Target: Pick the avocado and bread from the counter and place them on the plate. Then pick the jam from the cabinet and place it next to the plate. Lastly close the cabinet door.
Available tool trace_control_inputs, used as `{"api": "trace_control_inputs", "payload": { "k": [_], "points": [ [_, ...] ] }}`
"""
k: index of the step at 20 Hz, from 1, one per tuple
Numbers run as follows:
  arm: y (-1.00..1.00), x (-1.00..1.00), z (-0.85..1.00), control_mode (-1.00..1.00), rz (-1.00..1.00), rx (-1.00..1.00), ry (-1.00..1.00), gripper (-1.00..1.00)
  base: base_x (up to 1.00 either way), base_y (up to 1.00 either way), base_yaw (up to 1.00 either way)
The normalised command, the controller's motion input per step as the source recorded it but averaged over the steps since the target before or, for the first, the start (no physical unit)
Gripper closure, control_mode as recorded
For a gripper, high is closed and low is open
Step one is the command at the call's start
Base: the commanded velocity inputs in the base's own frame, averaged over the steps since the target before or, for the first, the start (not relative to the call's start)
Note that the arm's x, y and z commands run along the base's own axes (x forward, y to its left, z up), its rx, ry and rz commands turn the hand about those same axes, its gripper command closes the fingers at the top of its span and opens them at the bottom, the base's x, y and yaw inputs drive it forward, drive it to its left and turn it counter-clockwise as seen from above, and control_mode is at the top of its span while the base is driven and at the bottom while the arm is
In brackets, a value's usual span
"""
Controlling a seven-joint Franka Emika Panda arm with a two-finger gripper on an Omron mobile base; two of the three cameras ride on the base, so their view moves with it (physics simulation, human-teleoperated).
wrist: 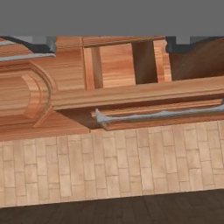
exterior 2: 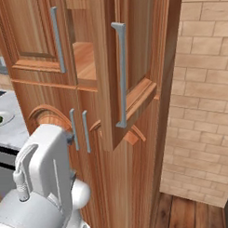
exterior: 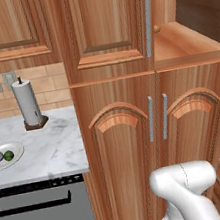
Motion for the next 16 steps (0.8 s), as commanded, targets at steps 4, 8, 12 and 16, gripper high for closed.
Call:
{"api": "trace_control_inputs", "payload": {
  "k": [4,8,12,16],
  "points": [
    [-0.55,0.10,-0.19,-1.00,0.01,0.13,0.00,-1.00,0.00,0.00,0.00],
    [-0.59,0.21,-0.21,-1.00,0.04,0.13,0.00,-1.00,0.00,0.00,0.00],
    [-0.49,0.46,-0.23,-1.00,0.08,0.11,0.00,-1.00,0.00,0.00,0.00],
    [-0.34,0.55,-0.19,-1.00,0.09,0.08,0.00,-1.00,0.00,0.00,0.00]
  ]
}}
